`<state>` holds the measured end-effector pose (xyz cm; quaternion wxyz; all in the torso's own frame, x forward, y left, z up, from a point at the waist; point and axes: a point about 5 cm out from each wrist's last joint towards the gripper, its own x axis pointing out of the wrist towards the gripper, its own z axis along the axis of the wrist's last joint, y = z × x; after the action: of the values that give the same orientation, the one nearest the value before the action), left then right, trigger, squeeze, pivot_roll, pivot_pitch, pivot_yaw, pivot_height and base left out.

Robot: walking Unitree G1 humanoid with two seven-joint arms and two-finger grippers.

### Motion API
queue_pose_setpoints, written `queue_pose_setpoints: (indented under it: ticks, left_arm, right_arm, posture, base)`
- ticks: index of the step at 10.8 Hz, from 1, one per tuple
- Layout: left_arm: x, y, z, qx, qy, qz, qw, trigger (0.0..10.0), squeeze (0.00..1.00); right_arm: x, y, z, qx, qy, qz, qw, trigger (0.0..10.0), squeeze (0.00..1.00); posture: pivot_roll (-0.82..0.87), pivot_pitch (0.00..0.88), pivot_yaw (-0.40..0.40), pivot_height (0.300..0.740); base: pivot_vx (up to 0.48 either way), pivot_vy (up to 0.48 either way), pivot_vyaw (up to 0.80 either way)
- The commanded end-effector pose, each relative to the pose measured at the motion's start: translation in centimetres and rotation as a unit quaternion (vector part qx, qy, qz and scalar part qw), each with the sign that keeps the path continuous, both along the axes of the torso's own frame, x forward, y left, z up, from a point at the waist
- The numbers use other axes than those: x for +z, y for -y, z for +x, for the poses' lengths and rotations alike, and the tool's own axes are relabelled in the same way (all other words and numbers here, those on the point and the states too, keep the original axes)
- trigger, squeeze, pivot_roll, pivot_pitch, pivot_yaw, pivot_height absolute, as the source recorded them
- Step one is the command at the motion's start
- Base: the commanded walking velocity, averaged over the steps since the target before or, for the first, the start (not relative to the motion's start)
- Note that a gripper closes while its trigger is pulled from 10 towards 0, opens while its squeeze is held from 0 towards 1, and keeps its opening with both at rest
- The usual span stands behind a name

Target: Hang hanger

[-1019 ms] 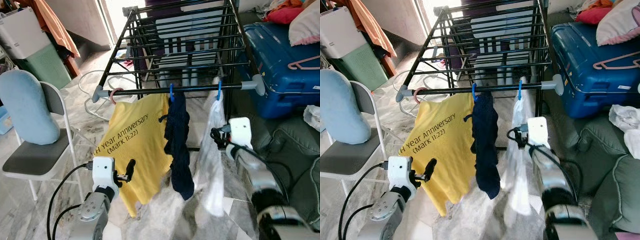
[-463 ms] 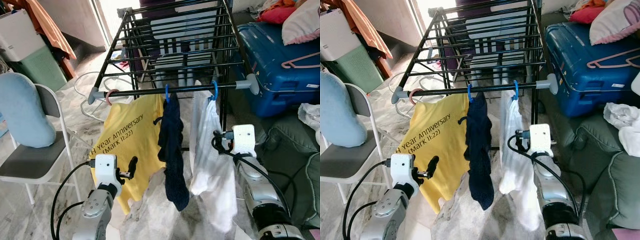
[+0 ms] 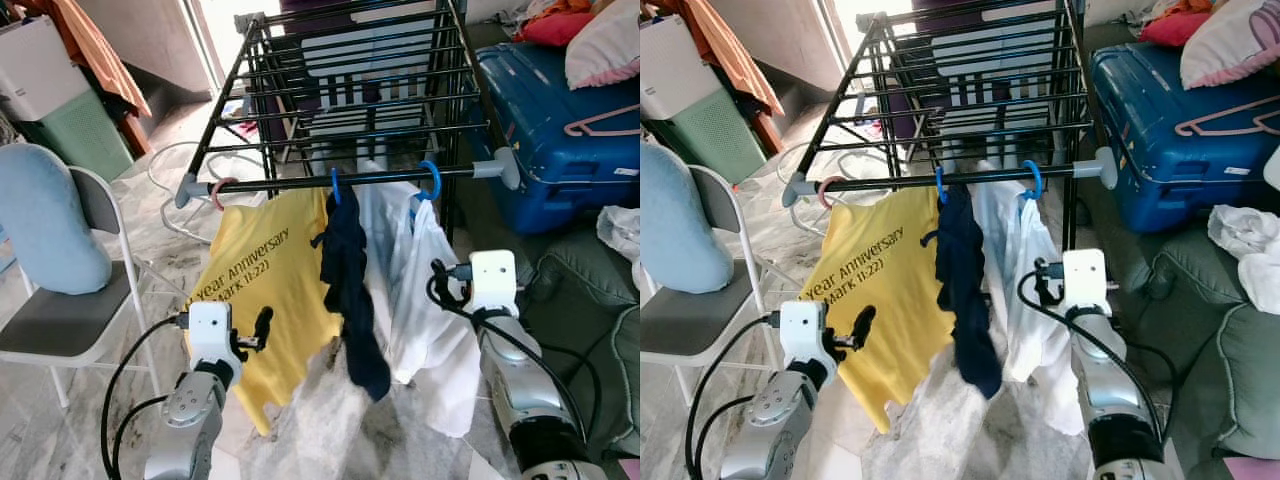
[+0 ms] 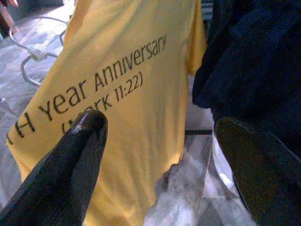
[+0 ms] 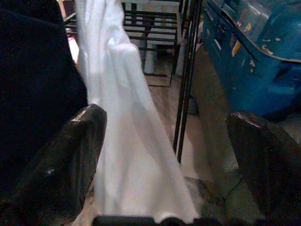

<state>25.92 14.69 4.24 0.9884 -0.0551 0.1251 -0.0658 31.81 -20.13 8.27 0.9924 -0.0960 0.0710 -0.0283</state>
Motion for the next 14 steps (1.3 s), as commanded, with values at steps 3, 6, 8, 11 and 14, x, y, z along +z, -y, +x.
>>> queue_pose_setpoints:
  ticks: [3, 6, 8, 11, 14]
  left_arm:
    - [0.0, -1.1, 0.5, 0.015, -0.004, 0.012, 1.000, 10.0, 0.00]
    - [-0.2, -0.9, 0.5, 0.012, -0.009, 0.014, 1.000, 10.0, 0.00]
    - [-0.3, -0.7, 0.6, 0.013, -0.011, 0.012, 1.000, 10.0, 0.00]
    - [-0.6, -0.5, 0.5, 0.016, -0.013, 0.010, 1.000, 10.0, 0.00]
    - [-1.1, -0.4, 0.5, 0.024, -0.019, 0.010, 0.999, 10.0, 0.00]
  right_arm:
    - [0.4, -0.3, 0.1, -0.005, 0.001, 0.017, 1.000, 10.0, 1.00]
    - [0.4, 0.1, 0.1, -0.012, -0.002, 0.020, 1.000, 10.0, 1.00]
    - [0.4, 0.3, 0.0, -0.010, -0.005, 0.014, 1.000, 10.0, 1.00]
    - [0.3, 0.6, 0.1, -0.008, -0.009, 0.006, 1.000, 10.0, 1.00]
    - [-0.7, 0.5, -0.4, 0.004, -0.025, -0.007, 1.000, 10.0, 1.00]
  posture:
    - [-0.10, 0.000, 0.148, 0.740]
    - [-0.10, 0.000, 0.151, 0.740]
    - [-0.11, 0.000, 0.144, 0.740]
    - [-0.11, 0.000, 0.131, 0.740]
    - [-0.12, 0.000, 0.117, 0.740]
  base:
    - [-0.080, 0.000, 0.00]
    - [-0.300, 0.000, 0.00]
    - [-0.351, 0.000, 0.00]
    - [-0.352, 0.000, 0.00]
    - [-0.374, 0.000, 0.00]
